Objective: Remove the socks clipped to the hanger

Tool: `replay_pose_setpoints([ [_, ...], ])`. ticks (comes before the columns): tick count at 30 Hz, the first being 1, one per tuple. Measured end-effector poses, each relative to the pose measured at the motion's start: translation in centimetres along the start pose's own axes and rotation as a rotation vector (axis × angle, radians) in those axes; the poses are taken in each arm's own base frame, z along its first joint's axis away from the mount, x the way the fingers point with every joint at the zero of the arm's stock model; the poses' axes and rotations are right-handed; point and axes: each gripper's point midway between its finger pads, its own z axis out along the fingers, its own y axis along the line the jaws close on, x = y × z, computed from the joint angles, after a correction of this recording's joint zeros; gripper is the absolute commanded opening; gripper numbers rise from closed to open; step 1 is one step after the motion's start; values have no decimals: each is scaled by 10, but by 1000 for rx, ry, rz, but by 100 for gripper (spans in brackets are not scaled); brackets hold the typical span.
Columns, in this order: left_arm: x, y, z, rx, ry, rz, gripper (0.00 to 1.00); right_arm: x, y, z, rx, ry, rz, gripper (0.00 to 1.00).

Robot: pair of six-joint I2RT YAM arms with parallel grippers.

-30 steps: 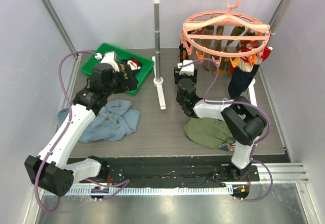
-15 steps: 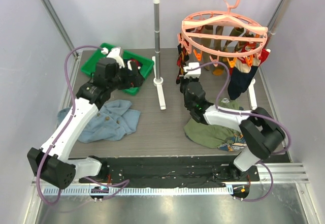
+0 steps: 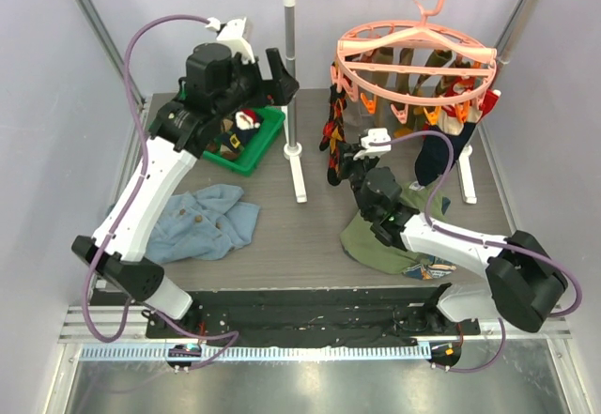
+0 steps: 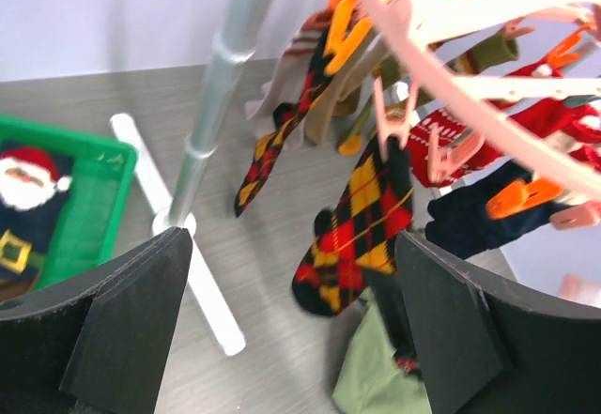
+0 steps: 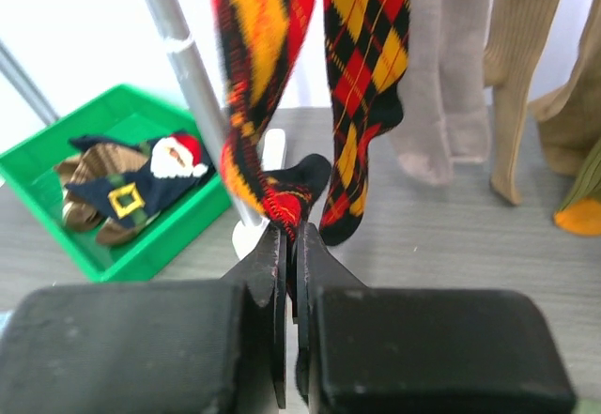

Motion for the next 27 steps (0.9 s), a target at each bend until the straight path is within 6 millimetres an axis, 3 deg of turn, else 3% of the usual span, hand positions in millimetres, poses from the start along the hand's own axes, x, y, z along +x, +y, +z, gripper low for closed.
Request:
replay_pose_setpoints([
  [7, -9, -27, 30, 45, 0, 10, 87, 3, 4, -15, -46, 20, 28, 1],
  [17, 11, -64, 74, 104, 44, 29, 76, 1, 1, -30, -67, 25, 42, 1],
  [27, 24, -81, 87, 136, 57, 34, 67, -1, 2, -37, -84, 30, 62, 1],
])
